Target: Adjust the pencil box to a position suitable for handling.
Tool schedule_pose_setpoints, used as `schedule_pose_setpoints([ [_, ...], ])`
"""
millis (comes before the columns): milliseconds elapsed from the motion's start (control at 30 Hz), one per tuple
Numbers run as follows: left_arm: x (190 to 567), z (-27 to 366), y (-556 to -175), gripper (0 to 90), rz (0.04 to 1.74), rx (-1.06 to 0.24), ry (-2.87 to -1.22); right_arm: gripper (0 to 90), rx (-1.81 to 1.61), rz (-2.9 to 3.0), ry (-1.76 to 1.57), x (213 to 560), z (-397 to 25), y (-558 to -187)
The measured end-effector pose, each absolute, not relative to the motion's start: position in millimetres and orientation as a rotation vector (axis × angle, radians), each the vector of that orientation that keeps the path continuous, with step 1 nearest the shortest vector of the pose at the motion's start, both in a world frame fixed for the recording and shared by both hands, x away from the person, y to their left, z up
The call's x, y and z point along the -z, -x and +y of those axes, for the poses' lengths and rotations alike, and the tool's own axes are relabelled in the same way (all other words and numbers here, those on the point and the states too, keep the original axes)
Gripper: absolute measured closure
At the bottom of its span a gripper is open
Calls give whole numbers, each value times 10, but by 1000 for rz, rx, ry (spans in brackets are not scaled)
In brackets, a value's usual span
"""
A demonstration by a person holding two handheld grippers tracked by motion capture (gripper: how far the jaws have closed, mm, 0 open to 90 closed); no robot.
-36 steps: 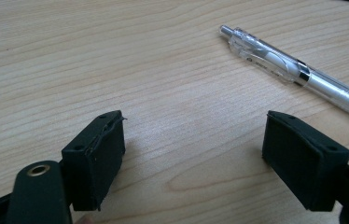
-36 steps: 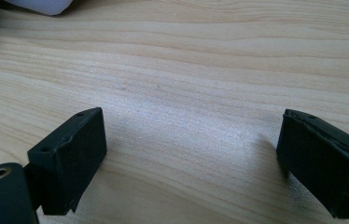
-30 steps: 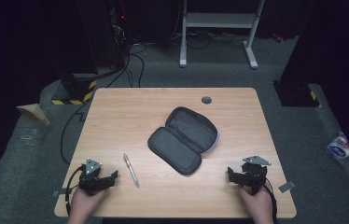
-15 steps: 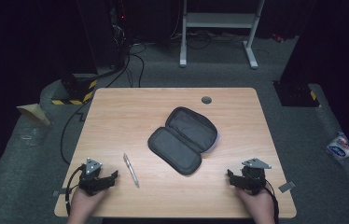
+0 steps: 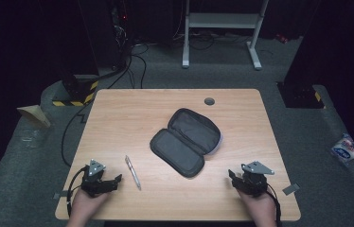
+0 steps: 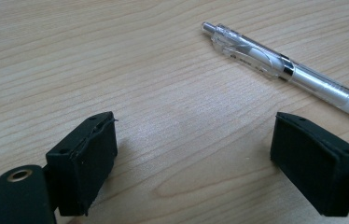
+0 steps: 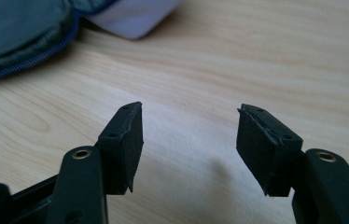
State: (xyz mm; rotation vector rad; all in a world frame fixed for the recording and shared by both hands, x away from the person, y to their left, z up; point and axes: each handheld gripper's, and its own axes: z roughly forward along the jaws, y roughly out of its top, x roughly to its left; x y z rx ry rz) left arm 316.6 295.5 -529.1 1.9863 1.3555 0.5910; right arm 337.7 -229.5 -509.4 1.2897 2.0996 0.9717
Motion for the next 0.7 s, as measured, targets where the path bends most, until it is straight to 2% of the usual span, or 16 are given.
schedule_pose_setpoints([
  [233,5291,2953,-3169,145,1341,-584,-1996,374,-1002,2070,-1260,4909,-2212,-3538],
  [300,5291,2952,-3168,144,1343,-582,-1995,410,-1029,2061,-1248,4859,-2193,-3592],
  [533,5293,2949,-3163,145,1344,-584,-1990,431,-1062,2043,-1216,4736,-2073,-3809],
  [700,5293,2948,-3163,146,1345,-585,-1990,488,-1076,2025,-1183,4596,-1954,-3981],
])
